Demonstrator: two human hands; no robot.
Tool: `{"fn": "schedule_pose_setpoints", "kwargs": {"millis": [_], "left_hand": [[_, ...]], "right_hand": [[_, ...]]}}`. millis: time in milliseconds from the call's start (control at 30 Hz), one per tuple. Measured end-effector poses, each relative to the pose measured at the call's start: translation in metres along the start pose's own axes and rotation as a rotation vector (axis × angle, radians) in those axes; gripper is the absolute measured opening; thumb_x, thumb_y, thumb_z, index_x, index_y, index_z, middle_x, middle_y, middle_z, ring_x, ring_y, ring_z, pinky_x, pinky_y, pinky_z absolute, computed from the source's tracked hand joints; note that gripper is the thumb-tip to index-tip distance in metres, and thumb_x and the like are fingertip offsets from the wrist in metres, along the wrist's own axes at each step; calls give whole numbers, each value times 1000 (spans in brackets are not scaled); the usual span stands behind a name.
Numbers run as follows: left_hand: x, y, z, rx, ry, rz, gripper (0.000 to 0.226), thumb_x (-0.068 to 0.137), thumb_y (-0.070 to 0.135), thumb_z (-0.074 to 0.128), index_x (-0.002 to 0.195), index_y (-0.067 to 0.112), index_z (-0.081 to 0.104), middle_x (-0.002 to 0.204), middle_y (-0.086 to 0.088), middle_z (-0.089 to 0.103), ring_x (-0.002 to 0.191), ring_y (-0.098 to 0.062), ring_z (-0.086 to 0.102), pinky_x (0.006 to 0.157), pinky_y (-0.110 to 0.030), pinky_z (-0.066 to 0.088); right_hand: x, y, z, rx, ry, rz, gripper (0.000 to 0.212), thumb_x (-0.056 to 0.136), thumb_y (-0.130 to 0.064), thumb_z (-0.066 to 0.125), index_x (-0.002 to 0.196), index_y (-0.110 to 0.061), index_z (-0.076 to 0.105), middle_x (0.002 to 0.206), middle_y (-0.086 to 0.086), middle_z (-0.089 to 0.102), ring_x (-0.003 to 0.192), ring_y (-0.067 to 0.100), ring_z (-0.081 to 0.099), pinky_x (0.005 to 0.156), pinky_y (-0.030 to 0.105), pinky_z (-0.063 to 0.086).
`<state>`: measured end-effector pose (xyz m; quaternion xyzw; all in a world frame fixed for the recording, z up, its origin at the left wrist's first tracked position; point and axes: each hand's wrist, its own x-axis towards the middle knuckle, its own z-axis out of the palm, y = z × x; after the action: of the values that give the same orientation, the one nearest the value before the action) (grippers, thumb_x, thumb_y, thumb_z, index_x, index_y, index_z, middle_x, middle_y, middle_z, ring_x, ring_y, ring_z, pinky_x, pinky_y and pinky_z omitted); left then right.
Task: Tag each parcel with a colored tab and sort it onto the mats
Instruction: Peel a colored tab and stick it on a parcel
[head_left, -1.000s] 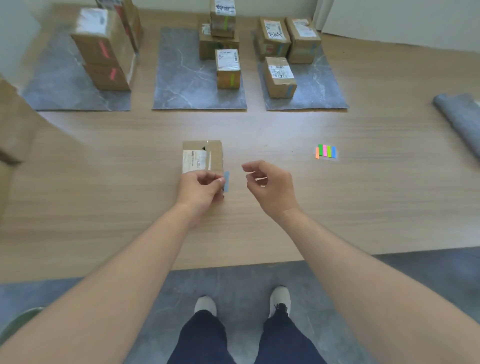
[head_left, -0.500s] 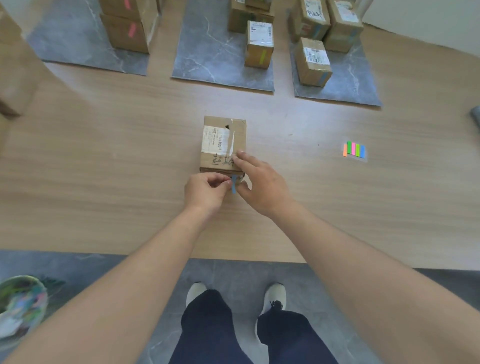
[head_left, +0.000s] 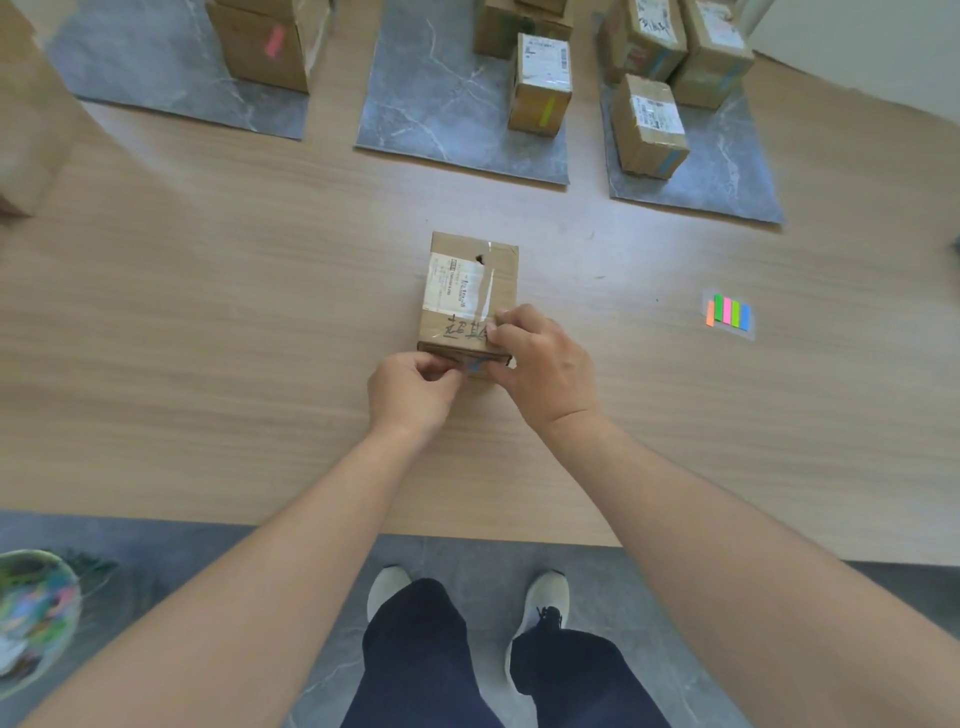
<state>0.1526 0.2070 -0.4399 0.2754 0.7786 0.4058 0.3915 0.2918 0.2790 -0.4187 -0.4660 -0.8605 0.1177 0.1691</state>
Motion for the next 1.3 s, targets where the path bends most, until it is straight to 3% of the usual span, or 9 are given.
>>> {"fn": "schedule_pose_setpoints", "kwargs": {"millis": [167,333,400,467,533,600,700,867,1300], "left_hand": [[11,-7,-30,56,169,-81,20,78,36,59,76,20,71,75,5,73,79,-21,70,80,-35,57],[20,10,-34,-282,-3,-99,43,76,46,43,103,36,76,109,15,74,111,-10,66,104,-38,49],[15,23,-30,-375,-56,-106,38,80,42,42,89,42,79,102,14,76,108,-12,67,100,-35,51],[8,33,-29,-388,-54,-103,43,86,37,37,80,46,78,93,15,77,105,-15,68,93,-34,52],[5,39,-30,-423,-44,-113,45,94,32,34,94,33,79,95,10,77,104,-17,68,85,-29,53],[2,53,-32,-466,-72,-109,44,99,28,33,109,20,74,99,5,76,99,-15,69,75,-23,53],[-10,84,-37,-457,-113,-43,43,101,28,30,109,19,72,96,8,75,90,-11,69,68,-18,53],[-31,143,-50,-453,-159,20,40,99,24,33,107,15,71,90,5,73,80,-16,66,71,-24,52],[-95,286,-77,-225,-322,314,37,103,34,32,96,24,67,97,6,72,85,-19,64,87,-37,50]], "right_hand": [[-3,-6,20,-69,121,-23,48,56,-6,92,90,-11,59,99,3,60,77,29,60,44,32,48],[-5,-10,31,-22,142,38,53,56,-1,90,95,-9,55,102,5,55,76,28,57,47,37,51],[-3,-13,22,220,119,155,48,64,-9,91,100,-11,60,112,3,52,88,22,60,65,38,58],[-3,-19,5,624,135,388,45,78,-26,88,115,-17,63,125,-2,51,102,7,63,81,21,57],[-4,-25,-9,895,160,630,41,94,-36,72,131,-19,63,130,-7,60,104,-4,63,84,12,53],[-2,-27,-19,971,187,711,25,101,-31,61,122,-22,71,115,-13,73,97,-7,66,86,16,53],[7,-37,-42,1020,250,712,21,99,-21,59,93,-35,74,93,-19,76,90,-6,69,78,18,54],[19,-52,-97,1056,303,646,29,99,-22,55,123,-25,71,112,-8,74,98,4,69,70,16,53],[18,-74,-253,1075,454,526,27,102,-27,51,122,-33,68,108,-11,74,97,2,68,67,12,50]]}}
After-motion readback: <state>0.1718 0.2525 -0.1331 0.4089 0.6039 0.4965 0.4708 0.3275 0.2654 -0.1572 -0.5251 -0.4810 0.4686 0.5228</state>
